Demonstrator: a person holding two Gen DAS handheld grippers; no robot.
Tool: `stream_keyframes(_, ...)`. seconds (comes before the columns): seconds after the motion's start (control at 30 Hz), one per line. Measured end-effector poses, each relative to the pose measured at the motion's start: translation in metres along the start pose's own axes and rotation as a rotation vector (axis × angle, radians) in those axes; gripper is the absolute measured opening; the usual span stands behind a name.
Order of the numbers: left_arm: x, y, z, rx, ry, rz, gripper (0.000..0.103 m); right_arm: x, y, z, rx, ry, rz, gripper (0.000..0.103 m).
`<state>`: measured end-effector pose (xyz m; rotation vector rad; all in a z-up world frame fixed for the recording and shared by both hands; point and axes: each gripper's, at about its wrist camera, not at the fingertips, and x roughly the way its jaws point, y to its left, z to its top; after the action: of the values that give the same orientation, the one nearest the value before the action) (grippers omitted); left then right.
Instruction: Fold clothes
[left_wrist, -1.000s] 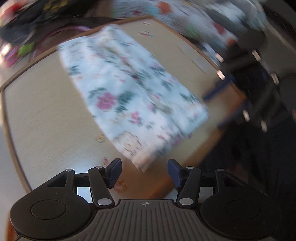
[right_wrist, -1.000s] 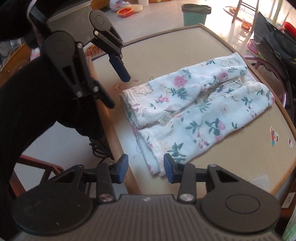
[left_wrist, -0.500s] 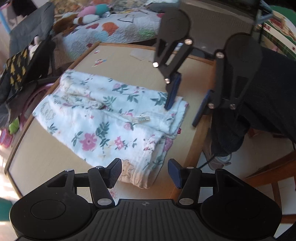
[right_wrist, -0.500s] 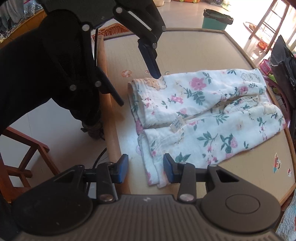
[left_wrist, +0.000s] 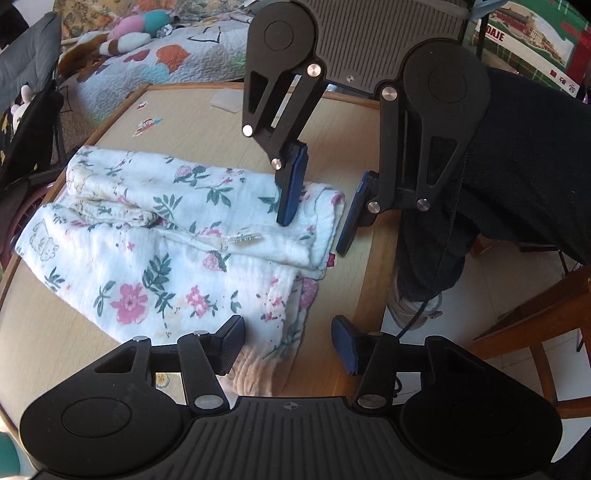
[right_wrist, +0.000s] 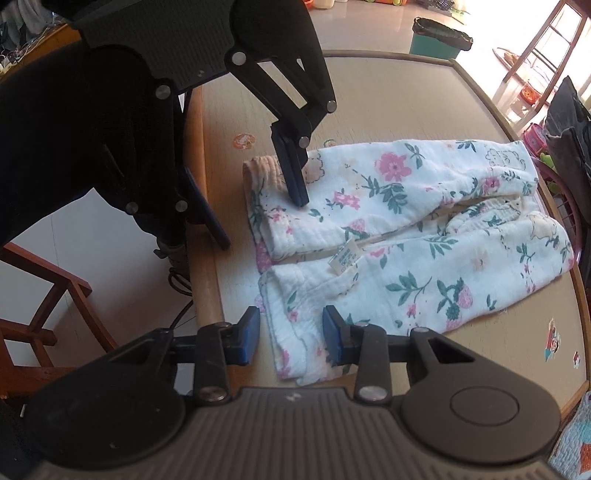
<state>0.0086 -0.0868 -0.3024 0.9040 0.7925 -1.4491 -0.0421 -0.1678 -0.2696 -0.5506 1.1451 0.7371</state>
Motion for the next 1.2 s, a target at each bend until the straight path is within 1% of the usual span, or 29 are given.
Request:
stream_keyframes(0.03, 0.000, 0.001, 0.001, -0.008, -0.006, -0.005, 0.038, 0.000, 0.000, 0.001, -0.004, 0.003, -0.001, 0.036)
stream_keyframes(0.07, 0.000, 0.002, 0.001, -0.014, -0.010, -0.001, 0.033, 0.000, 0.000, 0.002, -0.008, 0.006, -0.003, 0.034)
stream_keyframes(0.1, 0.001, 0.003, 0.002, -0.020, -0.012, 0.006, 0.025, 0.000, 0.000, 0.003, -0.012, 0.008, -0.003, 0.031)
stream_keyframes(0.13, 0.001, 0.005, 0.003, -0.026, -0.015, 0.012, 0.021, 0.001, 0.000, 0.004, -0.013, 0.009, -0.003, 0.030)
stream_keyframes(0.17, 0.002, 0.006, 0.003, -0.031, -0.013, 0.015, 0.019, 0.001, 0.000, 0.005, -0.013, 0.011, -0.006, 0.025)
stream_keyframes(0.2, 0.002, 0.007, 0.004, -0.036, -0.011, 0.017, 0.014, 0.001, 0.000, 0.006, -0.015, 0.012, -0.014, 0.016)
stream_keyframes(0.23, 0.002, 0.008, 0.004, -0.039, -0.009, 0.017, 0.014, 0.001, -0.001, 0.006, -0.015, 0.013, -0.022, 0.012)
stream_keyframes(0.3, 0.003, 0.007, 0.006, -0.041, -0.002, 0.019, 0.013, 0.001, -0.002, 0.007, -0.018, 0.016, -0.026, 0.009)
stream_keyframes(0.37, 0.004, 0.006, 0.008, -0.044, 0.009, 0.022, 0.012, 0.001, 0.000, 0.008, -0.026, 0.022, -0.030, 0.008)
stream_keyframes(0.47, 0.001, 0.003, 0.011, -0.043, 0.025, -0.005, 0.011, -0.003, 0.005, 0.008, -0.044, 0.037, -0.017, 0.007)
stream_keyframes(0.53, -0.004, -0.001, 0.014, -0.043, 0.030, -0.045, 0.011, -0.009, 0.006, 0.009, -0.044, 0.044, 0.013, 0.007)
stream_keyframes(0.63, -0.014, -0.007, 0.019, -0.029, 0.022, -0.127, 0.011, -0.018, 0.008, 0.011, -0.060, 0.058, 0.061, 0.007)
stream_keyframes(0.67, -0.016, -0.008, 0.020, -0.028, 0.025, -0.143, 0.011, -0.021, 0.008, 0.012, -0.061, 0.061, 0.074, 0.007)
stream_keyframes(0.77, -0.020, -0.006, 0.023, -0.038, 0.022, -0.139, 0.011, -0.026, 0.002, 0.014, -0.050, 0.067, 0.088, 0.007)
stream_keyframes(0.93, -0.025, 0.007, 0.022, -0.081, 0.005, -0.101, 0.011, -0.025, -0.013, 0.021, -0.029, 0.086, 0.095, 0.007)
stream_keyframes(1.1, -0.028, 0.018, 0.019, -0.111, -0.001, -0.068, 0.011, -0.024, -0.024, 0.031, -0.040, 0.095, 0.073, 0.007)
stream_keyframes(1.2, -0.029, 0.023, 0.021, -0.112, -0.004, -0.047, 0.011, -0.020, -0.029, 0.036, -0.053, 0.105, 0.064, 0.007)
